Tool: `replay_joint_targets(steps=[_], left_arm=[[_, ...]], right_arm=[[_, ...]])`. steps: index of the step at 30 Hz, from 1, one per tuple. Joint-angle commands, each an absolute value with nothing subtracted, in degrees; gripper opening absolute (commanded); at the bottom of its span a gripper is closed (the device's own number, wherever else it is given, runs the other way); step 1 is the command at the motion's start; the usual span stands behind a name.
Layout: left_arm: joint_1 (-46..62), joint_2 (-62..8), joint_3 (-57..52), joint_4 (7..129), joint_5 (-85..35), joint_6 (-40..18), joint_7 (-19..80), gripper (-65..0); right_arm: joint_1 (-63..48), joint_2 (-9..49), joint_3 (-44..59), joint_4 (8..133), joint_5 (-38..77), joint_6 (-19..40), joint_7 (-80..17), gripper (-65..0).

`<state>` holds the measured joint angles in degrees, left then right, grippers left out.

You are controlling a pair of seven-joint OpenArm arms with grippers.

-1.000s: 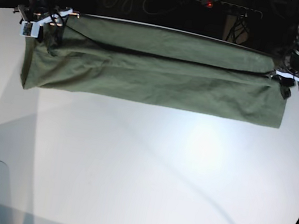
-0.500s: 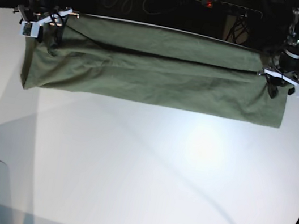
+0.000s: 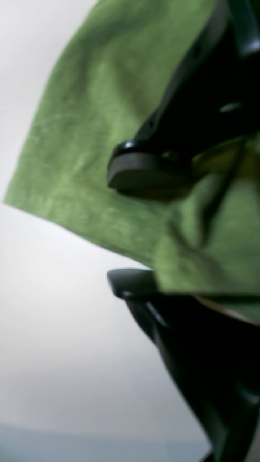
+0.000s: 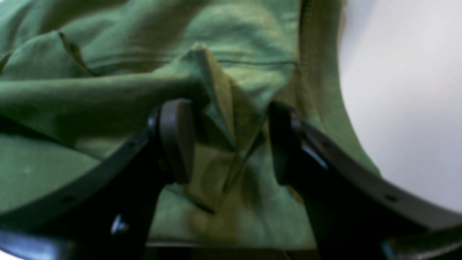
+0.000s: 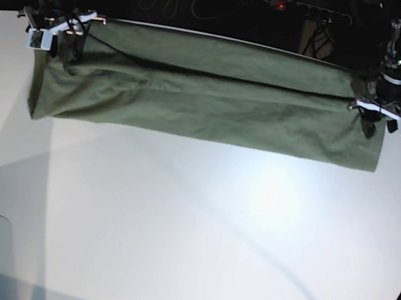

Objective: Layout the t-shirt on the table in an organized manner, then fold the t-shirt properly
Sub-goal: 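Lower the strip with both grippers and smooth it flat, then fold the strip end held by the left gripper toward the right gripper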

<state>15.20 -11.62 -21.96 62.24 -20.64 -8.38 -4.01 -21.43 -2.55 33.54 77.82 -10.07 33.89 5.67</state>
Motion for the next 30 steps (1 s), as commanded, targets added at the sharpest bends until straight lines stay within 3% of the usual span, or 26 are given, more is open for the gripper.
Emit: replay_joint_targets(steps=[1,4,12,14,21,30], left_arm=[[15.60,-12.00,-21.85,62.02,-20.79,-8.48,-2.59,-31.6],[15.69,-12.00,-21.76,61.85,-20.79,-8.57,-2.59,-33.4],[15.52,-12.00,-21.76,61.85,-20.79,-8.57,-2.59,-54.3],[15.43,-12.00,-21.85,62.20,-20.79,-8.57,-2.59,-64.1],[16.92,-10.42,-22.37,69.58,-20.79,-8.48,-2.68,-65.0],[23.87,-3.30,-18.95,90.95,-19.38,-8.40,-2.51,-65.0]], right_arm=[[-21.32,-2.07,33.63,78.55,-9.27,34.42,7.25,-32.5],[-21.32,-2.07,33.63,78.55,-9.27,34.42,7.25,-32.5],[-20.53,-2.07,33.63,78.55,-9.27,34.42,7.25,-32.5],[-20.53,-2.07,33.63,78.55,-9.27,34.42,7.25,-32.5],[-19.74,-2.15,33.63,78.46,-9.27,34.42,7.25,-32.5],[-19.30,-2.33,33.71,78.46,-9.27,34.42,7.25,-32.5]])
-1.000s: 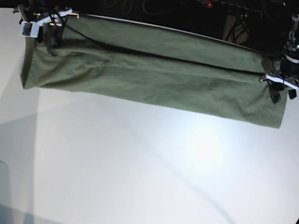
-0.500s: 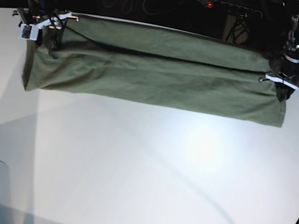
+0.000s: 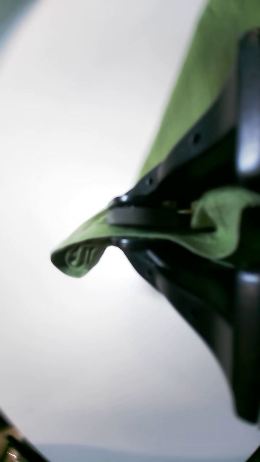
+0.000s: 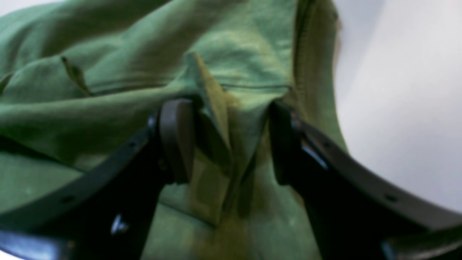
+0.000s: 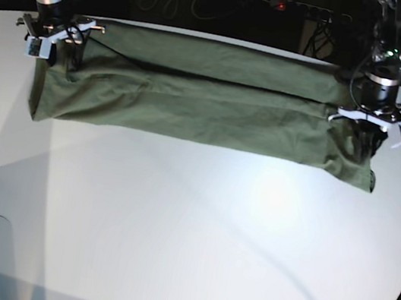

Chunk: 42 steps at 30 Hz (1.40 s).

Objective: Layout the t-shirt on the table in an organized manner, then fold the t-shirt properly
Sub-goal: 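Fold the strip end held by the left gripper toward the right gripper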

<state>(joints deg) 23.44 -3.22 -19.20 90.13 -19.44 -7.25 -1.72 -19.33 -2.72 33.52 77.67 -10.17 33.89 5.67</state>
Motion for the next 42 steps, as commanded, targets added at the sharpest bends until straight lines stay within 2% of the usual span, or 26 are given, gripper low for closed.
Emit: replay_joint_targets(steps=[1,6,15,30,42], left_arm=[[24.75,-2.59,-17.01,92.26,-17.98,-8.40,-2.51,-65.0],[25.98,0.40,-4.44,93.49,-10.95,-8.40,-2.68,-64.9],[22.90,0.40,13.85,86.02,-5.41,-7.96,-2.77,-64.9],[14.64,0.84,22.55,78.02,-5.93,-7.78,-2.59,-64.9],[11.56,3.56,22.81,73.27,-5.76,-7.78,-2.59,-64.6]], right_arm=[[-19.30,-2.33,33.71,78.46,-9.27,34.42,7.25,-32.5],[-19.30,-2.33,33.71,78.46,-9.27,34.42,7.25,-32.5],[-19.21,-2.24,33.71,78.55,-9.27,34.42,7.25,-32.5],[-19.21,-2.15,33.71,78.64,-9.36,34.42,7.25,-32.5],[-19.21,-2.07,33.71,78.55,-9.36,34.42,7.25,-32.5]])
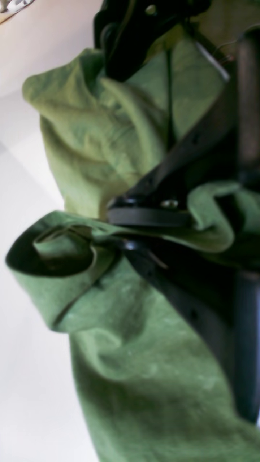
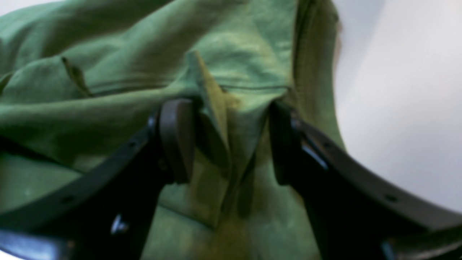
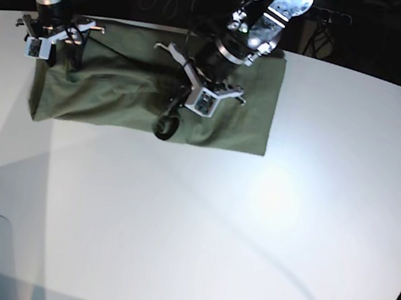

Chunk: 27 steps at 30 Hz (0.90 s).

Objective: Layout the t-shirt on the table in an organized manner, then fold the t-shirt properly
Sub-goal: 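Fold the strip end held by the left gripper toward the right gripper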

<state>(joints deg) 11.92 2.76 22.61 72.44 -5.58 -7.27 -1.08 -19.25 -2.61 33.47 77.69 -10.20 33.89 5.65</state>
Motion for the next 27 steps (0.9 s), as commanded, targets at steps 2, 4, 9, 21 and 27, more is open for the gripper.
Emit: replay_joint_targets(steps=[2,4,9,21,27], left_arm=[[11.21,3.74,22.81,72.48,-5.67,-7.78,-2.59,-64.6],[11.21,3.74,22.81,72.48,-5.85,-7.78,-2.59,-64.6],[11.21,3.82,22.90,72.40,-5.93,-7.78,-2.59,-64.5],[10.07,3.56,26.51,72.22,-6.02,-7.78,-2.51,-62.2],[10.07,3.47,26.51,72.48,-6.11,-7.78,-2.51,-38.9]], right_arm=[[-19.21,-2.07,33.71,78.55,-9.36,34.42,7.25,-32.5],[-19.21,-2.07,33.71,78.55,-9.36,34.42,7.25,-32.5],[-19.21,-2.07,33.71,78.55,-11.21,34.42,7.25,-32.5],[-18.77,-3.47,33.80,78.90,-15.69,34.42,7.34,-32.5],[-18.77,-3.47,33.89,78.90,-15.69,34.42,7.34,-32.5]])
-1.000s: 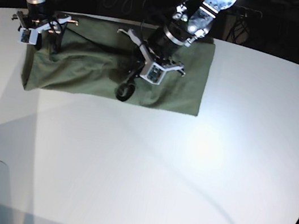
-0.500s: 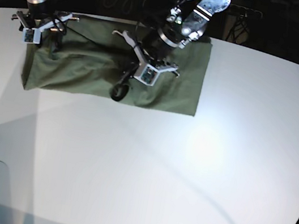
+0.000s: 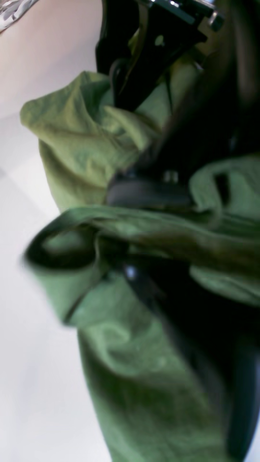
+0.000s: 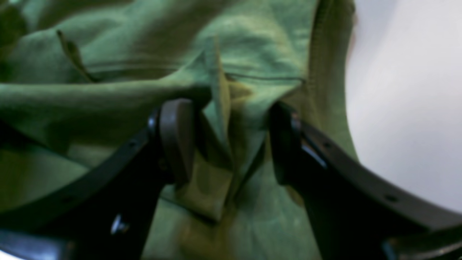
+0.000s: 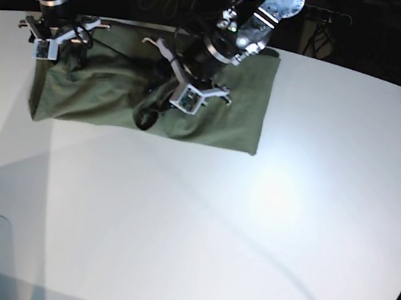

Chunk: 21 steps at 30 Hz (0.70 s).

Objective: Layout the t-shirt on the table in an organized manner, then fold the t-shirt properly
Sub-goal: 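Fold the strip end held by the left gripper toward the right gripper, then release and regrasp the folded end with the left gripper, pressing it down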

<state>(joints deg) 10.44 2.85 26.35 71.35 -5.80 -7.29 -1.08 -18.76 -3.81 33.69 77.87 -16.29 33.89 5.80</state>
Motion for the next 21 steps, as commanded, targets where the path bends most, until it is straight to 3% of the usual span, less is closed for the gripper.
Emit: replay_joint_targets(steps=[1,9,18,21], left_arm=[[10.24,3.47,26.59,73.01,-6.11,-7.78,-2.59,-36.2],[12.97,1.54,22.55,83.03,-6.11,-7.78,-2.59,-34.4],[13.85,-1.98,21.49,76.88,-6.20,-8.31,-2.51,-34.5],[13.67,-2.15,24.66,75.91,-6.20,-8.40,-2.51,-40.1]], right_arm=[[-18.77,-3.47,33.89,78.90,-15.69,34.42,7.34,-32.5],[-18.77,-3.56,34.15,78.99,-15.69,34.42,7.60,-32.5],[-17.98,-4.79,34.59,84.53,-15.52,34.42,7.43,-32.2],[-17.98,-5.23,35.12,87.16,-15.52,34.42,7.43,-32.1]])
